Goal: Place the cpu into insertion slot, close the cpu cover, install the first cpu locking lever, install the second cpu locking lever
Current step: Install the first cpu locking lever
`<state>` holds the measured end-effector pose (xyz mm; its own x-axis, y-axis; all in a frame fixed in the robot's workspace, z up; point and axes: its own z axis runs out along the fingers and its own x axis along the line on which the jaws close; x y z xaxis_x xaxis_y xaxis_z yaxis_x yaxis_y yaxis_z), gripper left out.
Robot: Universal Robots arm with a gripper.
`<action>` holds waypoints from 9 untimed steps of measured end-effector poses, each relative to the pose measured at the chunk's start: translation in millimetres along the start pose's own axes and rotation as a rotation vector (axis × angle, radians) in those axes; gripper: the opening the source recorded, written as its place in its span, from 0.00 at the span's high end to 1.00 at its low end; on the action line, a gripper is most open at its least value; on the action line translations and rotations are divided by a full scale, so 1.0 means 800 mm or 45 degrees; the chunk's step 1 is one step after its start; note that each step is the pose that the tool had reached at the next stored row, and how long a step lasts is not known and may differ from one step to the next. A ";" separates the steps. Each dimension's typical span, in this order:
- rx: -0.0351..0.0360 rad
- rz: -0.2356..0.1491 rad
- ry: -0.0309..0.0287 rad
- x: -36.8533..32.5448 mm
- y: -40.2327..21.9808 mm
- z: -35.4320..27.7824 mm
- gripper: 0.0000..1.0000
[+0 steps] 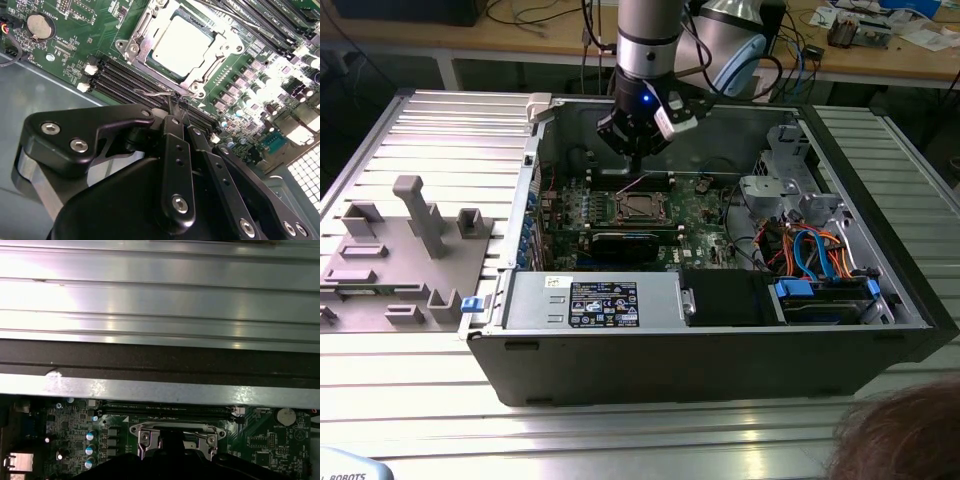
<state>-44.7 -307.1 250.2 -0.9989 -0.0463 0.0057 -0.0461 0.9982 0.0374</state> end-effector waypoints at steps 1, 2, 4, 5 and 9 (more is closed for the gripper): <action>0.0000 0.000 0.0001 0.0000 0.0000 0.0001 0.89; -0.0001 0.000 0.0000 0.0000 0.0000 0.0005 0.89; 0.0000 0.000 0.0000 0.0000 0.0000 0.0010 0.89; 0.0000 0.000 0.0000 0.0000 -0.0001 0.0014 0.89; -0.0001 0.000 0.0000 0.0000 -0.0001 0.0024 0.89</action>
<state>-44.7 -307.1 248.3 -0.9989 -0.0463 0.0057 -0.0461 0.9982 0.0375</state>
